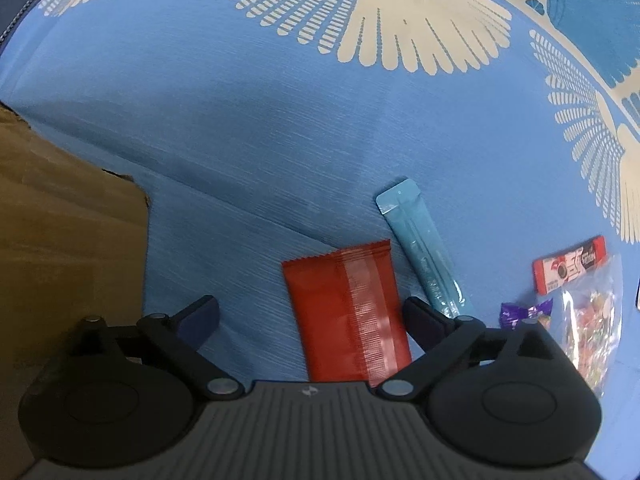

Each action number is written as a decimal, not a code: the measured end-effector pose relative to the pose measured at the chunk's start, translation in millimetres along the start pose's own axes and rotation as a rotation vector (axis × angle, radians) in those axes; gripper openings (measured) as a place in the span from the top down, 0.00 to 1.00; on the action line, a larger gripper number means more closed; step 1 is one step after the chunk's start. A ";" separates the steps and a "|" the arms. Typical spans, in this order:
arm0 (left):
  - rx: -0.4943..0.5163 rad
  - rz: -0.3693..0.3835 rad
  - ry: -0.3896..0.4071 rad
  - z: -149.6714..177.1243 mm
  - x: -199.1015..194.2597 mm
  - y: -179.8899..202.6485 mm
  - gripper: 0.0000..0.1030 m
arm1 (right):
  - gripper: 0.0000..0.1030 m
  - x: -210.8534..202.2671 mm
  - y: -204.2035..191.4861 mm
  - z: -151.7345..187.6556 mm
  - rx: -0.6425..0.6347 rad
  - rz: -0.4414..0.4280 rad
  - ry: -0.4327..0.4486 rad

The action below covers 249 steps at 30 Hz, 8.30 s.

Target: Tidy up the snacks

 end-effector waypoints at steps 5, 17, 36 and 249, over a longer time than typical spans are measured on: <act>0.016 0.007 -0.010 -1.7 -3.1 -7.4 0.03 | 0.04 56.0 -49.9 -11.0 -0.155 -0.109 -0.022; 0.019 0.028 0.059 3.6 -12.6 1.6 0.53 | 0.67 120.7 -87.7 1.8 -0.350 -0.019 -0.001; 0.424 0.180 0.258 159.8 -194.5 -15.2 0.55 | 0.87 -77.6 -47.0 37.5 0.006 -0.021 0.073; 0.246 -0.013 0.164 38.1 -73.6 52.3 0.00 | 0.00 47.0 -33.3 -14.8 -0.323 0.211 0.036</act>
Point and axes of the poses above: each gripper's, at about its wrist camera, not at the fingertips, and x roughly the way its jaws point, y to its right, z to its underside, the point moved 3 cm from there along x, roughly the way its jaws point, and after that the axes turned 10 degrees about z, right-handed, at the moved point
